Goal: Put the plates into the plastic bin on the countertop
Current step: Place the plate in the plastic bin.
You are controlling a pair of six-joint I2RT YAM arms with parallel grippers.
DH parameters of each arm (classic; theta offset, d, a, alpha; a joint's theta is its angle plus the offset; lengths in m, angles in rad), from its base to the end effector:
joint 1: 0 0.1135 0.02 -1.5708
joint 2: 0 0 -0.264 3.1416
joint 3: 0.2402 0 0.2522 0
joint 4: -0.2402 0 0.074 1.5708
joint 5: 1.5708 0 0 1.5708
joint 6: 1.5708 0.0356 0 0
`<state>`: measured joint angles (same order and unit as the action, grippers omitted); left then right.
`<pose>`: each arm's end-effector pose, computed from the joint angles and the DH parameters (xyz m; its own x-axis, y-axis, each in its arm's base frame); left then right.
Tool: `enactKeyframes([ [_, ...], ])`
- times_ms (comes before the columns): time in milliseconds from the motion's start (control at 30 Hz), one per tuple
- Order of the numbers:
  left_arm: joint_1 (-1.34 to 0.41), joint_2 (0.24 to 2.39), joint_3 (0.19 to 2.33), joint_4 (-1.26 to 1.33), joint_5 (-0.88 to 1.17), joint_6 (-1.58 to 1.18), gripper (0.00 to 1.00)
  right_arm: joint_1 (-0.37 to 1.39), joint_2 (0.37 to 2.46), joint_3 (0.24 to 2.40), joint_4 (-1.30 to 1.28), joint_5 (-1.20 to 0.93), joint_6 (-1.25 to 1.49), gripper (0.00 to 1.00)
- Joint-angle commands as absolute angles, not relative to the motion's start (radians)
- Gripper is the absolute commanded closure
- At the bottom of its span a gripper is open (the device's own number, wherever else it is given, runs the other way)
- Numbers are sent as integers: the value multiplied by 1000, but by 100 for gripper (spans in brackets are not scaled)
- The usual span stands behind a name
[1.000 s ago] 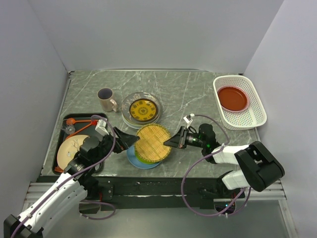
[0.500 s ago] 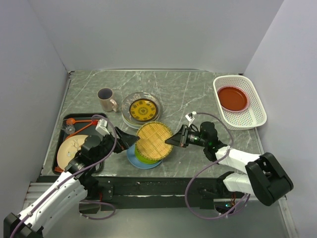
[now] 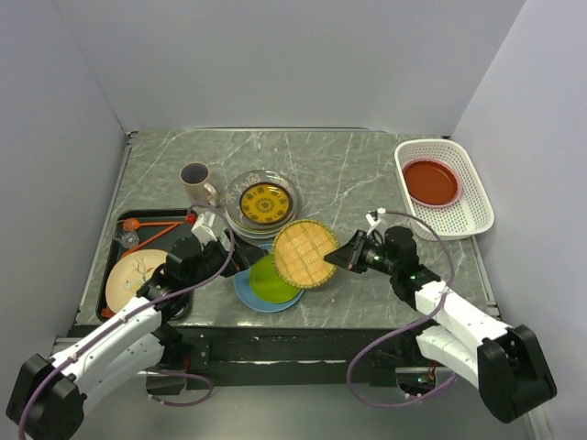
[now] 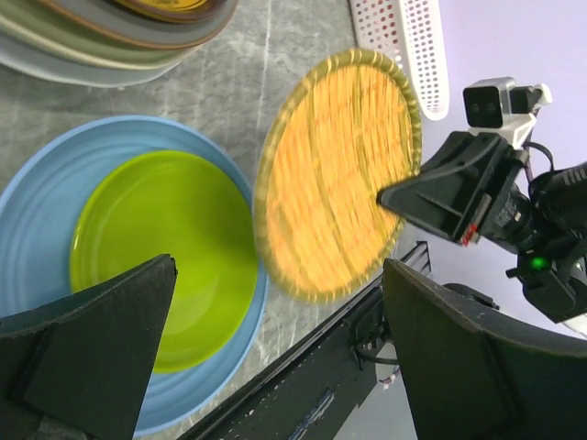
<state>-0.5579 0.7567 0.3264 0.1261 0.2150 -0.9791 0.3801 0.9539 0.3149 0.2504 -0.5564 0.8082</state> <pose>0.1482 -0.1015 0.2145 -0.7144 -0.5100 -0.4791 0.1739 0.5338 -0.8275 0.1752 0.0902 0.1914 -0.7990 0.3420 -0.4946 -0.2768 0.5211 0.8074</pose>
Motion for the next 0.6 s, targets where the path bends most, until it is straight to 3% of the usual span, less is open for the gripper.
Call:
enactKeyframes([
  [0,-561,749,367,213,250,-951,1,246,876,344,183,-569,772,100],
  [567,-561,612,362,57,203,-934,1,-64,1052,526,138,-739,667,100],
])
